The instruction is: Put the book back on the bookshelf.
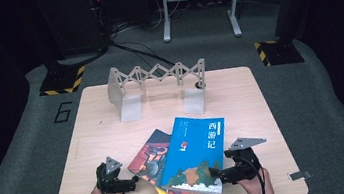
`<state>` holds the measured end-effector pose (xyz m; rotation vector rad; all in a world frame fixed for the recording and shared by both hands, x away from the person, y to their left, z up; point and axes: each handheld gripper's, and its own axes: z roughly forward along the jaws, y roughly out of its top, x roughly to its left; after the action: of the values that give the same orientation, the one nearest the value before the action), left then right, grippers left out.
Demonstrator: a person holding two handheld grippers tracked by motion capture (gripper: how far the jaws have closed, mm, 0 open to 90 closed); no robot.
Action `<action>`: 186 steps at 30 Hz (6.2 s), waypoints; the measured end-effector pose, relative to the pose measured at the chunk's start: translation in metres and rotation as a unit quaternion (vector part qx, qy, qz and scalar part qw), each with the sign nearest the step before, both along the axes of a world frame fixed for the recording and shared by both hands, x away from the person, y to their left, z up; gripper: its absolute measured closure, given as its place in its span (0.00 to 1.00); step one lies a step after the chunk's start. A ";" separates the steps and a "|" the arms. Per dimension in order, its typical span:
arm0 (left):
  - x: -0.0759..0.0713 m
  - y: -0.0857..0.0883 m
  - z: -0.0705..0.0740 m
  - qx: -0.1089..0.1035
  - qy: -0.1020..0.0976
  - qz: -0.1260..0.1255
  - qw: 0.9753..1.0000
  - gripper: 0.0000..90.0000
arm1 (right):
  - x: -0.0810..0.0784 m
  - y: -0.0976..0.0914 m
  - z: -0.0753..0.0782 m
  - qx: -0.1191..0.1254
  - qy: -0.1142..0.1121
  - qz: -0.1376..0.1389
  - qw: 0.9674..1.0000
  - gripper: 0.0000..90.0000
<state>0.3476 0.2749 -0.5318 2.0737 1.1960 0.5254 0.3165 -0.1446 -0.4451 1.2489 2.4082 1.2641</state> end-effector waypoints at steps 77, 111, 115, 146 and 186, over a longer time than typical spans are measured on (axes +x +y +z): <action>0.000 0.000 0.000 0.000 -0.003 0.000 1.000 0.03 | 0.004 0.033 -0.007 -0.054 -0.038 0.077 0.995 0.00; 0.000 0.000 0.000 -0.003 -0.003 0.001 1.000 0.03 | 0.021 0.008 0.006 -0.004 -0.028 0.072 0.997 0.00; 0.000 0.000 0.000 -0.003 -0.002 -0.001 1.000 0.03 | 0.025 0.005 0.012 0.006 -0.023 0.067 0.997 0.00; 0.042 0.041 0.030 -0.096 0.055 0.037 0.993 0.00 | 0.076 0.018 0.001 0.001 0.019 0.013 1.000 0.07; 0.110 -0.021 0.094 -0.109 0.068 -0.037 0.991 0.00 | 0.092 0.036 0.004 -0.020 0.037 0.023 0.999 0.11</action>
<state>0.4572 0.2539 -0.4375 1.9811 1.1922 0.2093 0.4089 -0.1089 -0.4416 1.2568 2.5148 1.1956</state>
